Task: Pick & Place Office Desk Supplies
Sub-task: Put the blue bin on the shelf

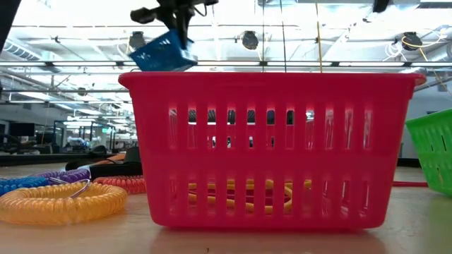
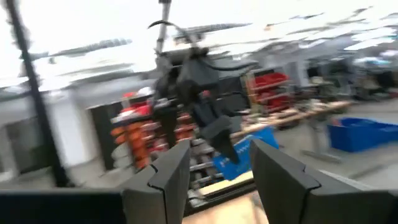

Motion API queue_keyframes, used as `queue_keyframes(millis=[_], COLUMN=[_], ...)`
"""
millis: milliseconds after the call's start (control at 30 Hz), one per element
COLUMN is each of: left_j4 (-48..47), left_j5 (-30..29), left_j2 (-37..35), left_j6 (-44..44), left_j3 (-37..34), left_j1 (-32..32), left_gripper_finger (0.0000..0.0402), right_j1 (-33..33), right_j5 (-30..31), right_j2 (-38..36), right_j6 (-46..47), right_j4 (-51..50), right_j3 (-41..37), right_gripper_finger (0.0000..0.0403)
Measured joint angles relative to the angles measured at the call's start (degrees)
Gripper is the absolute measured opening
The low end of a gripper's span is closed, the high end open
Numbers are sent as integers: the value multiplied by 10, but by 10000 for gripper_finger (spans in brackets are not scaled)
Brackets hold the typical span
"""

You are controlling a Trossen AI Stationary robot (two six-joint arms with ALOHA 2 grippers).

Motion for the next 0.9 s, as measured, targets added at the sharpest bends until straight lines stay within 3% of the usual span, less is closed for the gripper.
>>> queue_keyframes(millis=[100,300,667,900], left_j4=[34,56,117,118], left_j5=[0,-3,65,71], left_j2=[2,17,75,89], left_j6=[32,73,111,110], left_j3=[0,0,0,9], left_j1=[28,72,131,136], left_gripper_finger=[1,1,1,1], right_j1=[-1,-1,-1,-3], right_j5=[42,42,43,58], right_j2=[0,0,-2,-6], right_j6=[-17,-96,-98,-101], right_j4=[37,108,111,107], right_j3=[0,0,0,0], right_gripper_finger=[155,155,155,155])
